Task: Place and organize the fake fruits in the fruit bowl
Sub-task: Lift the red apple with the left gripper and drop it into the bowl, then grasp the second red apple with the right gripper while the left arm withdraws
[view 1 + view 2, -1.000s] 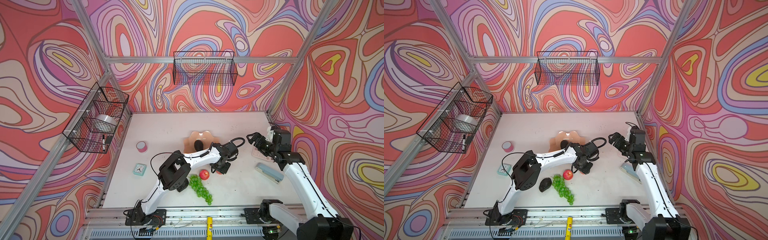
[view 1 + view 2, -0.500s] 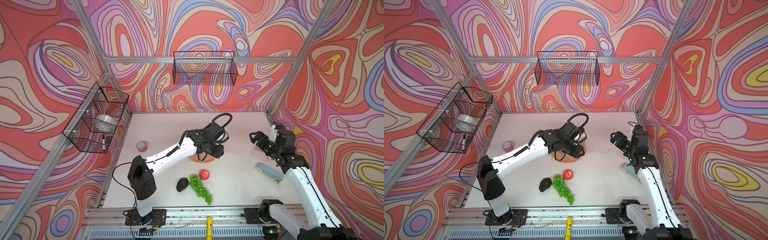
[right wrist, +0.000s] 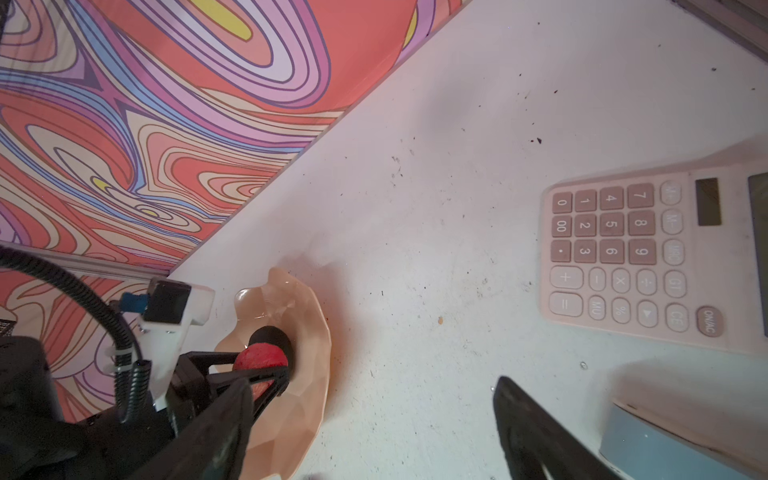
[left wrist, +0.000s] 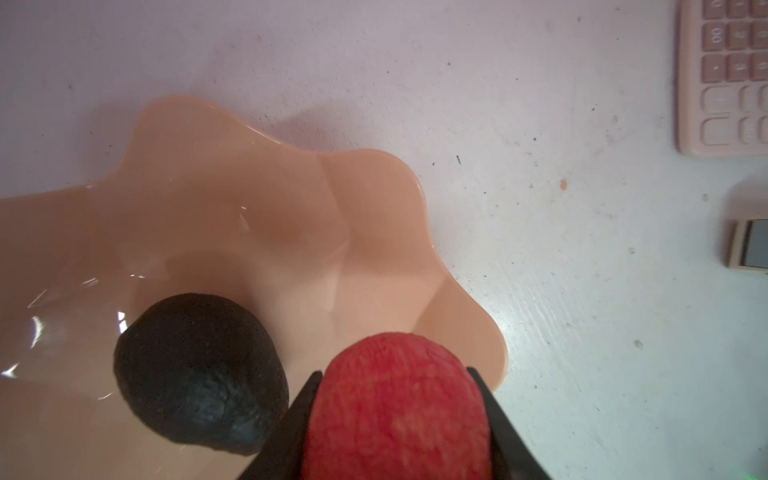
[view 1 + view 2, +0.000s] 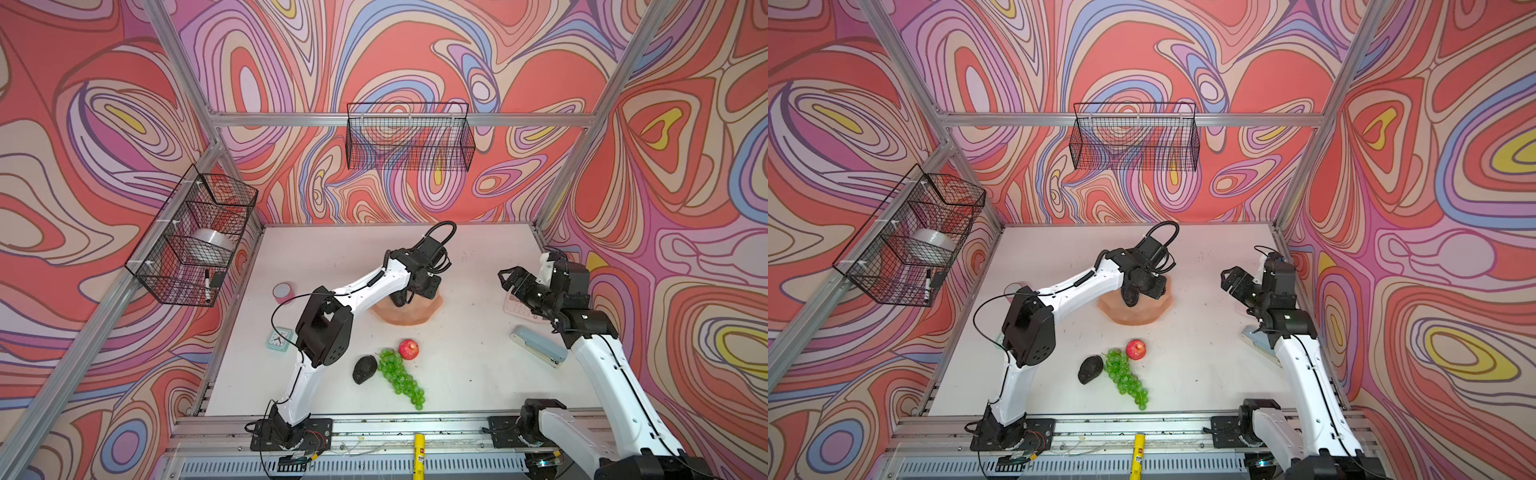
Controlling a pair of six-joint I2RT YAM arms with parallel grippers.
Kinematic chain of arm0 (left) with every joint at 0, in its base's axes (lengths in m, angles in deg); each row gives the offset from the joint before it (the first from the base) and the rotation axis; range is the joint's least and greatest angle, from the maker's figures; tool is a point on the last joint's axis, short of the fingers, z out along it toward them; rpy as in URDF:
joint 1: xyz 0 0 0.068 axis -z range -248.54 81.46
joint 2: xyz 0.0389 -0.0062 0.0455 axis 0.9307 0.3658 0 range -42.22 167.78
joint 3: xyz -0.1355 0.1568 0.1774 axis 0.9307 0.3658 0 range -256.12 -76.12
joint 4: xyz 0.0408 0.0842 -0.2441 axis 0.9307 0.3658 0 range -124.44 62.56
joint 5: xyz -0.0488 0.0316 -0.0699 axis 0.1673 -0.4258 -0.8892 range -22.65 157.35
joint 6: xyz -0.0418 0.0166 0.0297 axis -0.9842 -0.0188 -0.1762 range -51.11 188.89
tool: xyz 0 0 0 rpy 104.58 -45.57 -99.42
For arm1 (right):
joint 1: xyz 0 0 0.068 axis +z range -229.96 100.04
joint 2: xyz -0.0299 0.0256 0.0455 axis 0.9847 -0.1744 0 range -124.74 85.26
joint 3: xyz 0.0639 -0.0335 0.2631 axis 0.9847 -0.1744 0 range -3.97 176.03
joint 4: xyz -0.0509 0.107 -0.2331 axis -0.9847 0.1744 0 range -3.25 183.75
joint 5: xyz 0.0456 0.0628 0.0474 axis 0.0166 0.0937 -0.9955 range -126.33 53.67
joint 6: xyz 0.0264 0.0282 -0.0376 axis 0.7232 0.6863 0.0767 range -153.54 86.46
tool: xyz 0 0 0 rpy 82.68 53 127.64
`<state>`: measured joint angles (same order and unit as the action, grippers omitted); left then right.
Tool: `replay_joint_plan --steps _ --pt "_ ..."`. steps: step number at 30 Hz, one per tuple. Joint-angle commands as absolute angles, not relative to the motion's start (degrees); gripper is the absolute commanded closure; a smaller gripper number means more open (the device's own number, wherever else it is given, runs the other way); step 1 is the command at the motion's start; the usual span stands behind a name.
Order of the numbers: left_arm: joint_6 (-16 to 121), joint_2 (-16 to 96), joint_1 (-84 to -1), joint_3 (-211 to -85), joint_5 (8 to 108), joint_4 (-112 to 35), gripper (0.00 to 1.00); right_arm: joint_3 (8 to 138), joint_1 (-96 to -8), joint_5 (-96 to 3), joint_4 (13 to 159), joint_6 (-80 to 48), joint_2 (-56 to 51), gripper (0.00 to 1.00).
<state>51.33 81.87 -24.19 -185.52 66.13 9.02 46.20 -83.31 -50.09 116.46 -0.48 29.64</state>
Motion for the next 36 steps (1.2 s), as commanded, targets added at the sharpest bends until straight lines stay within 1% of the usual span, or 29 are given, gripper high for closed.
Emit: replay_joint_plan --steps 1,7,8,11,12,14,16,19,21,25,27,30,32,36 --pt "51.2 83.8 -25.3 -187.0 68.8 9.3 0.61 44.3 -83.2 -52.5 117.7 -1.5 29.2 0.09" --pt "49.5 86.8 -26.7 -187.7 69.0 8.0 0.52 42.4 -79.8 -50.4 121.9 -2.7 30.2 0.11" --pt "49.4 87.0 -26.7 -187.8 69.1 7.9 0.49 42.4 -78.6 -49.6 122.7 -2.7 30.6 0.11" --pt "49.5 87.1 -26.8 -188.1 69.0 7.6 0.29 42.2 -73.9 -47.4 124.4 -2.0 30.9 0.11" --pt "49.6 86.9 -26.8 -188.1 68.8 7.5 0.24 41.9 -71.6 -46.5 124.7 -1.3 30.5 0.12" --pt "49.6 86.4 -26.8 -188.1 69.1 7.2 0.16 41.4 -66.7 -44.5 124.8 0.2 29.5 0.12" --pt "49.6 85.7 -26.9 -187.8 68.8 6.8 0.11 40.8 -61.3 -42.1 124.7 2.2 28.1 0.12" --pt "49.4 83.4 -27.0 -186.7 67.9 5.7 0.07 40.8 -52.8 -38.7 124.2 5.6 26.2 0.13" --pt "49.2 79.9 -27.2 -184.2 67.4 3.2 0.06 41.6 -46.6 -36.6 124.1 8.2 24.6 0.14" --pt "47.5 69.2 -29.0 -176.3 67.7 -4.0 0.05 43.9 -34.4 -31.7 124.3 14.1 20.6 0.14" --pt "46.7 62.3 -30.1 -171.1 70.0 -8.1 0.04 44.9 -29.1 -30.1 124.2 17.4 17.4 0.14" --pt "48.6 51.4 -30.6 -162.1 75.5 -15.4 0.02 45.6 -25.0 -29.3 122.0 20.4 13.0 0.14" --pt "51.0 45.0 -30.7 -156.8 79.5 -18.8 0.0 46.7 -24.6 -29.3 120.1 20.9 10.1 0.14" --pt "55.5 34.1 -31.3 -146.9 91.6 -23.2 0.0 50.9 -24.2 -28.3 119.5 20.5 3.4 0.13"
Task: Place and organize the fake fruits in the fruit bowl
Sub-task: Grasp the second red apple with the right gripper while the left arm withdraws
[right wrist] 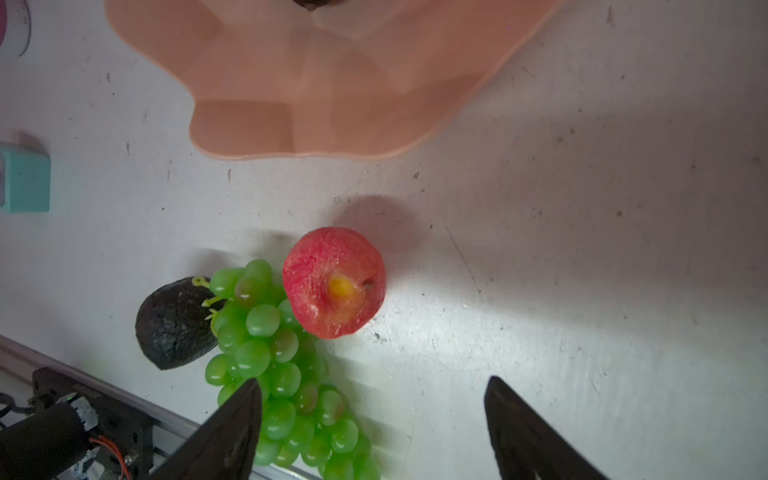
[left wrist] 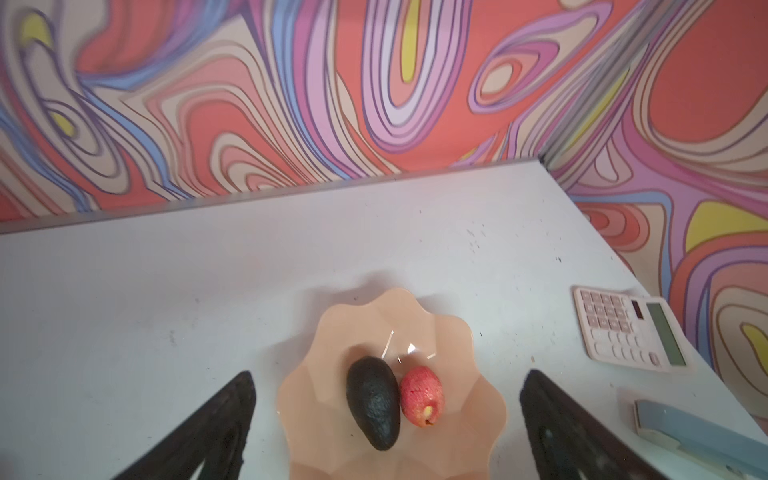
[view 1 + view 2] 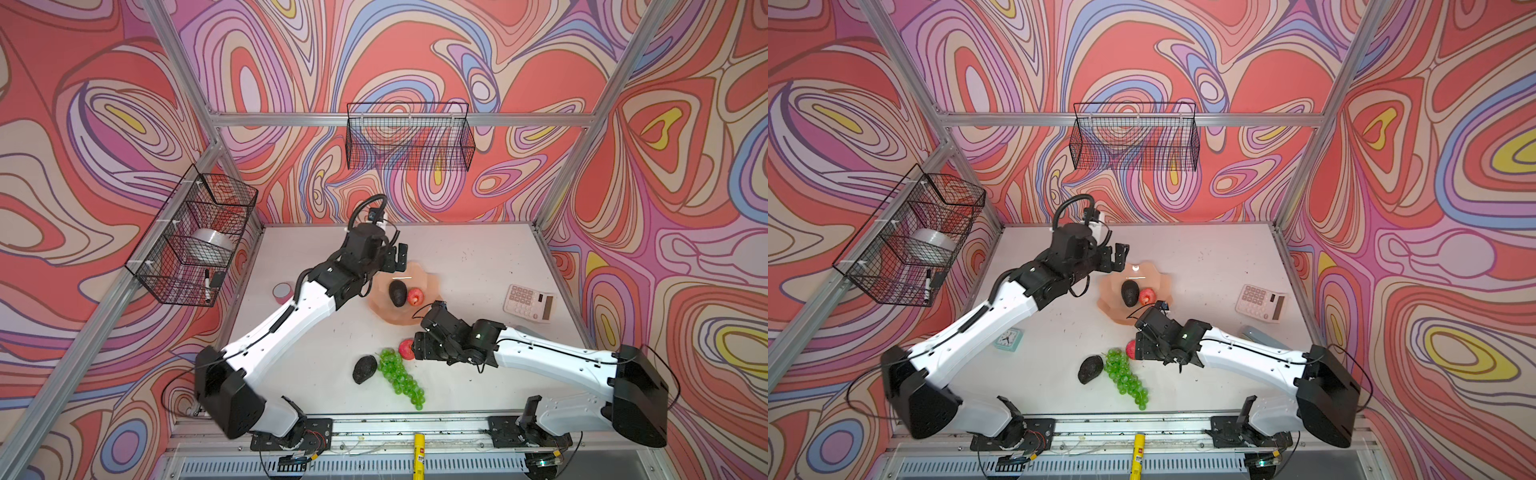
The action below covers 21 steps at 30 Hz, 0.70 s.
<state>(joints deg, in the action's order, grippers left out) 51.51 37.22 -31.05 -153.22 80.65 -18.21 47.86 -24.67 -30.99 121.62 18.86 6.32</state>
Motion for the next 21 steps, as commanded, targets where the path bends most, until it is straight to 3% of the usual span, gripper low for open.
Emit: replay_joint_plan --steps 1,9,21 --pt "56.0 31.9 -31.8 -144.4 93.3 -24.3 0.0 51.6 -24.2 -28.3 119.1 20.3 2.0 0.13" --pt "48.6 15.9 -42.0 -129.7 92.8 -24.2 0.0 56.7 -24.2 -29.0 118.6 18.5 -8.7 0.13" --pt "47.2 11.2 -44.8 -127.2 91.9 -22.1 0.0 62.5 -24.2 -30.3 122.1 15.9 -18.7 0.17"
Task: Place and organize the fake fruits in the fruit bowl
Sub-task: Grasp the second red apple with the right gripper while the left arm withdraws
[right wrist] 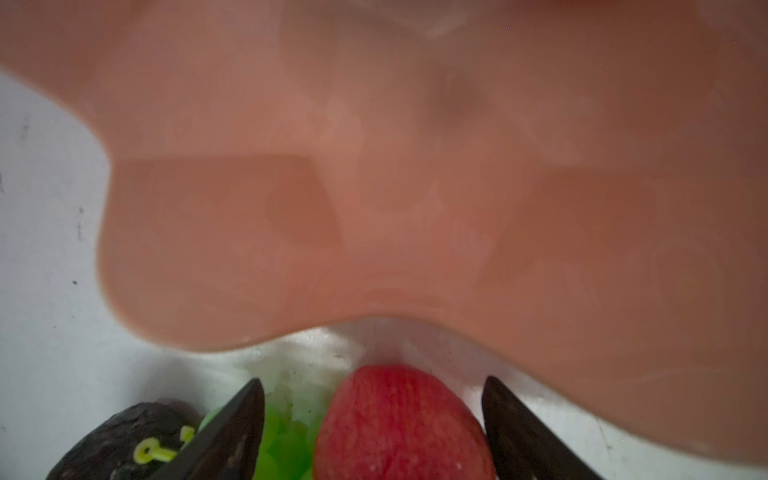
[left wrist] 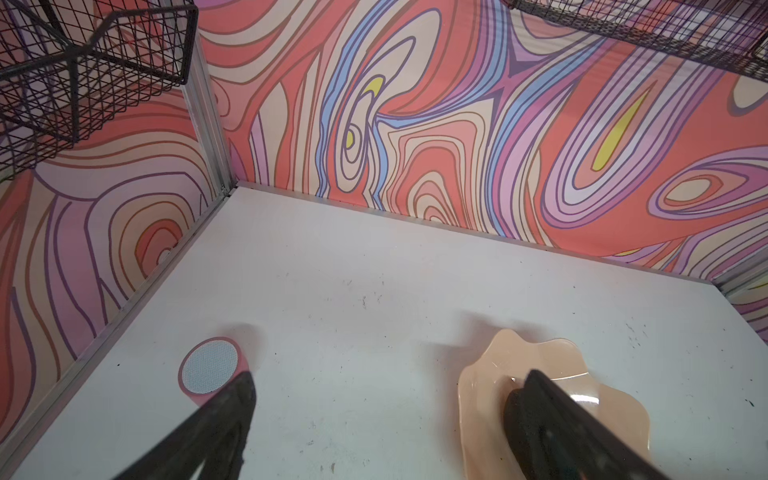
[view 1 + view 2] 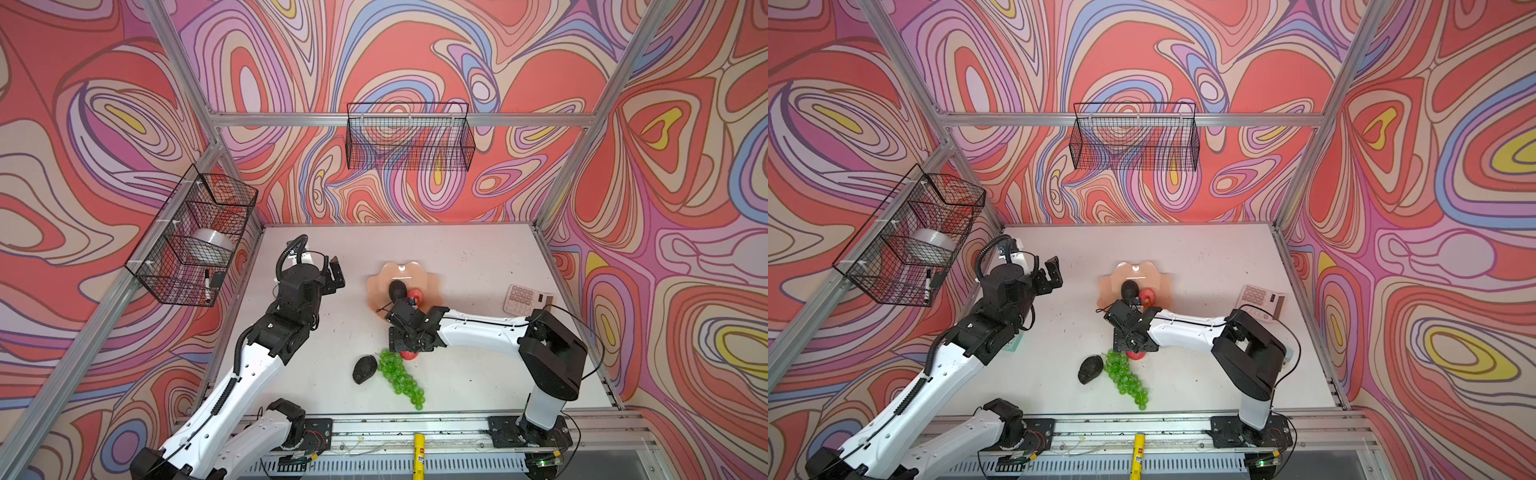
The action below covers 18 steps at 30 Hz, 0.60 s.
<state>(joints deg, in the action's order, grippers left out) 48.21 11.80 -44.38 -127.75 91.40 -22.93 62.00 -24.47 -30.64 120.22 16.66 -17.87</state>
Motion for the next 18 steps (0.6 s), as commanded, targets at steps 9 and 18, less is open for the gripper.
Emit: replay_joint_plan --steps 9,18 --pt "47.1 10.8 -44.9 -127.3 91.5 -21.9 0.0 59.9 -24.3 -29.0 122.6 16.1 -18.5 0.26" --pt "47.1 10.8 -45.0 -127.4 91.5 -21.9 0.0 57.2 -24.5 -26.9 122.2 16.9 -16.6 0.39"
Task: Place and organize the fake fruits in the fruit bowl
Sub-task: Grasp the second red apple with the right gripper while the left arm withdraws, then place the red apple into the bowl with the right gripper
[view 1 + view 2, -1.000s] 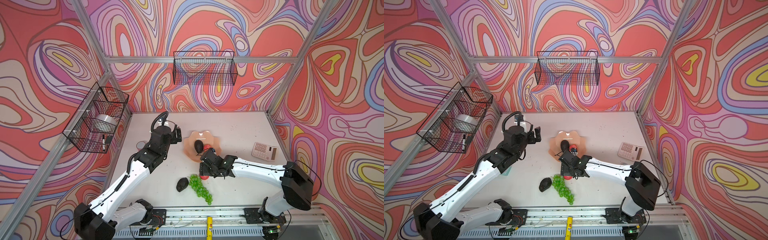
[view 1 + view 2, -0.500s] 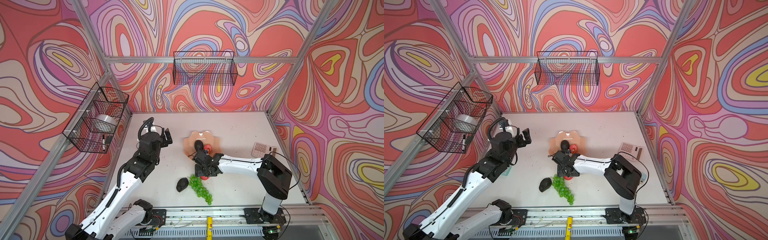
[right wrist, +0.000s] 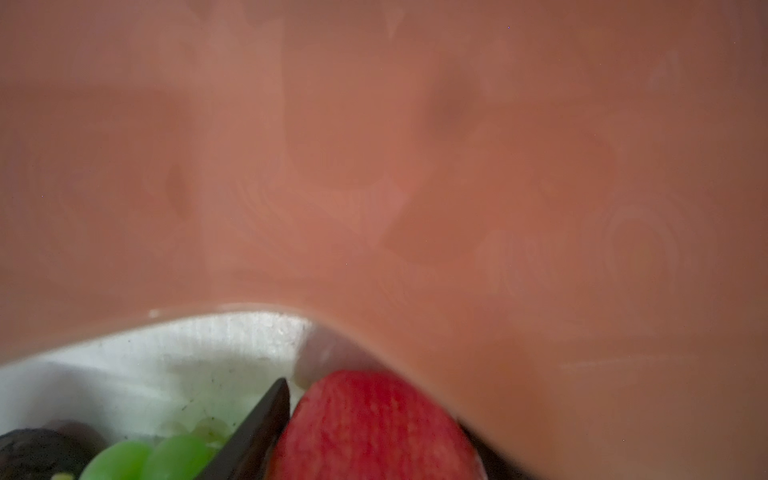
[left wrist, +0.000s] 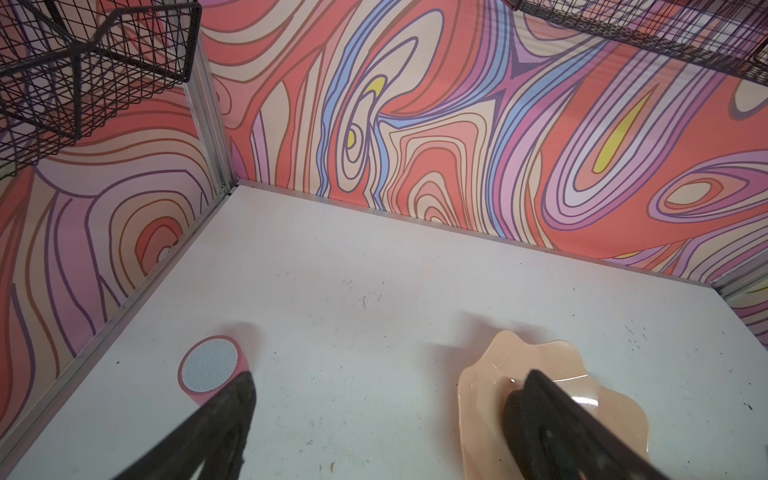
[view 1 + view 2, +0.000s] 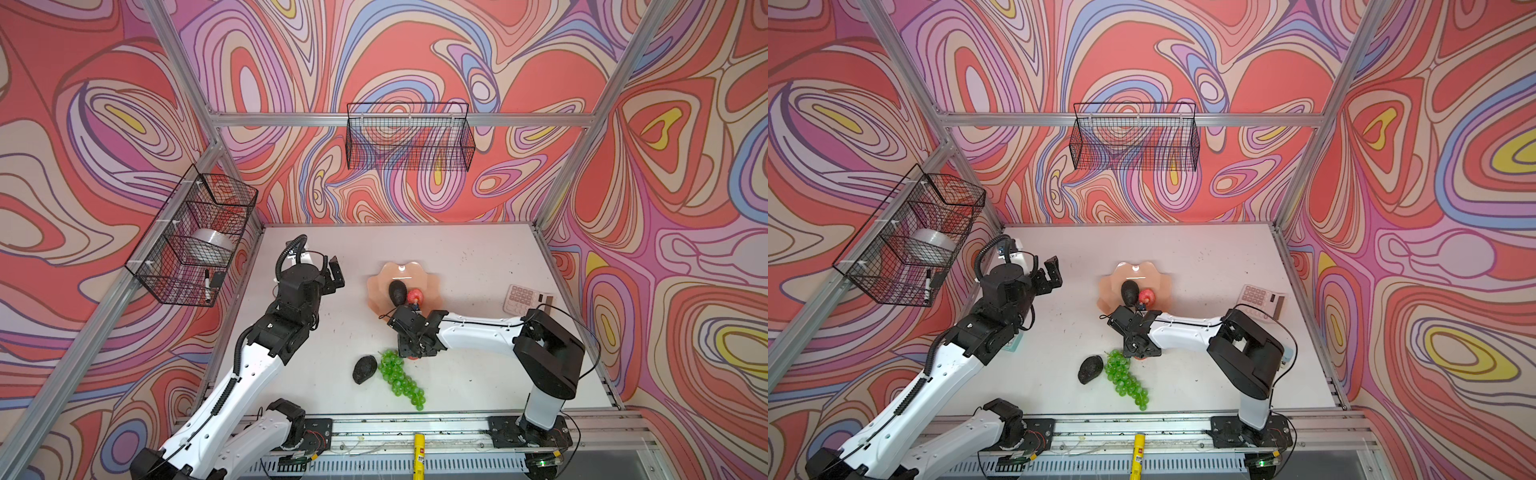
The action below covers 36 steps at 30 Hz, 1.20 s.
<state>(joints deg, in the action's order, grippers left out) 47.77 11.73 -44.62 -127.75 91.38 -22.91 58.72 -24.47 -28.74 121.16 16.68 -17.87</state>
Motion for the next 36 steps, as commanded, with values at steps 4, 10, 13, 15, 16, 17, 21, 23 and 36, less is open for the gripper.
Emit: replay_joint_plan --steps 4,10,13,15,16,17,21,23,36 --pt "47.1 10.9 -45.0 -127.4 91.7 -21.9 0.0 56.0 -24.6 -24.4 122.5 17.3 -11.9 0.45" --pt "46.9 11.1 -45.1 -127.9 91.9 -21.3 0.0 58.0 -24.6 -18.8 131.7 16.1 -4.9 0.49" --pt "43.6 11.3 -45.8 -128.5 93.8 -18.5 0.0 62.8 -24.6 -16.0 138.0 11.9 -0.6 0.52" --pt "41.8 11.2 -46.8 -128.3 93.1 -17.3 0.0 67.4 -24.8 -14.5 140.7 8.6 -0.5 0.53" --pt "41.1 10.8 -47.4 -128.0 91.9 -17.1 0.0 69.9 -25.1 -14.5 141.2 6.7 -1.2 0.53" --pt "40.4 10.4 -48.0 -127.7 90.6 -16.8 0.0 71.7 -25.4 -14.4 141.0 5.3 -2.3 0.53" --pt "35.7 8.2 -49.3 -127.3 85.7 -10.6 0.0 75.4 -29.0 -19.2 134.7 0.4 -7.7 0.53" --pt "35.3 7.2 -49.4 -127.2 80.7 -6.8 0.0 75.6 -30.9 -21.6 130.7 -1.3 -10.4 0.54" --pt "36.4 11.8 -40.3 -126.8 60.1 12.3 0.08 79.2 -37.3 -29.4 122.2 -5.6 -24.5 0.5"
